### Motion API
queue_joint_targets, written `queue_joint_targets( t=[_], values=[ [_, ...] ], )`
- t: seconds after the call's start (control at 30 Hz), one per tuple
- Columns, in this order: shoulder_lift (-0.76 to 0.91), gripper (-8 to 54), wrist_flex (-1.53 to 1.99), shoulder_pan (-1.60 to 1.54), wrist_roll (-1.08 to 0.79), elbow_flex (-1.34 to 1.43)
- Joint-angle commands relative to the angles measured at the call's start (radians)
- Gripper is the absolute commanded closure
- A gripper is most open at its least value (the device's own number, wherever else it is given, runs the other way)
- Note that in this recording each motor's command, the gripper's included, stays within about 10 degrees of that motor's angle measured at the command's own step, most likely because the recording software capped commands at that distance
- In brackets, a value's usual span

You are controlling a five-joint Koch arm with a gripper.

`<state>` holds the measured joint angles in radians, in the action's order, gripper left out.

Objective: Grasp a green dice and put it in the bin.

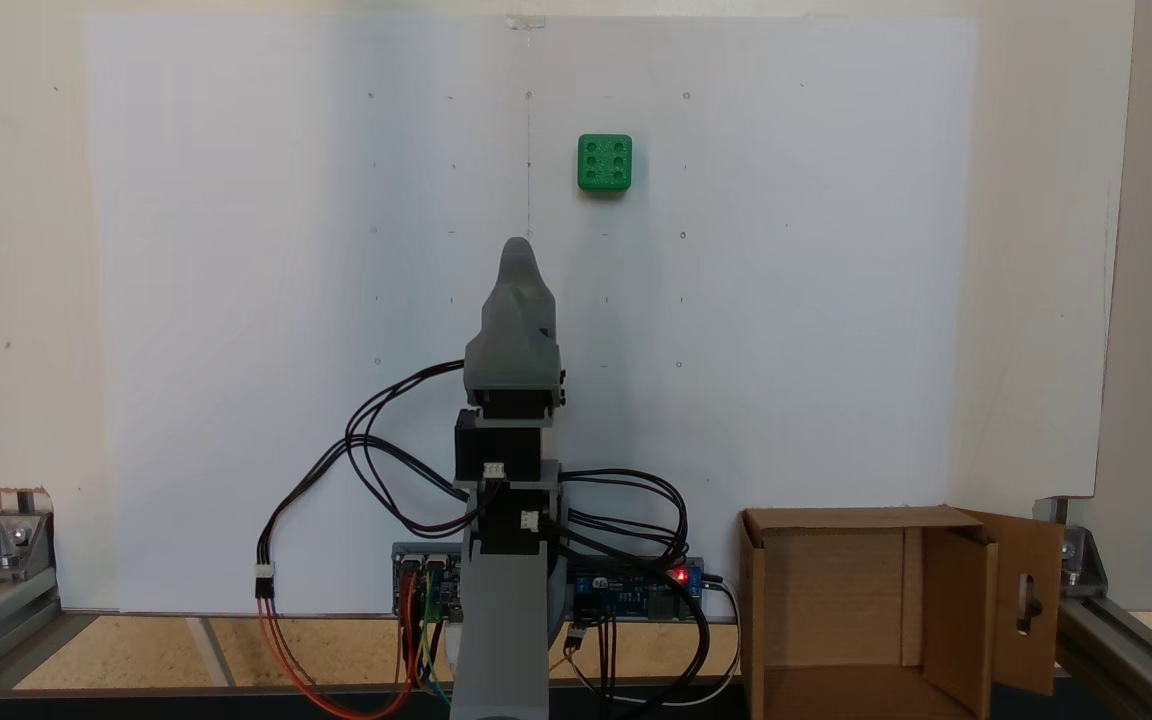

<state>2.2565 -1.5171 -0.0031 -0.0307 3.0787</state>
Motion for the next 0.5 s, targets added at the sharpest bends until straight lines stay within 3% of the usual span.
queue_joint_targets(
  t=[0.0, 0.47],
  values=[
    [0.11, 1.8, 0.058, 0.017, 0.017, 0.048],
    [0.112, 1.1, 0.058, 0.017, 0.017, 0.048]
  ],
)
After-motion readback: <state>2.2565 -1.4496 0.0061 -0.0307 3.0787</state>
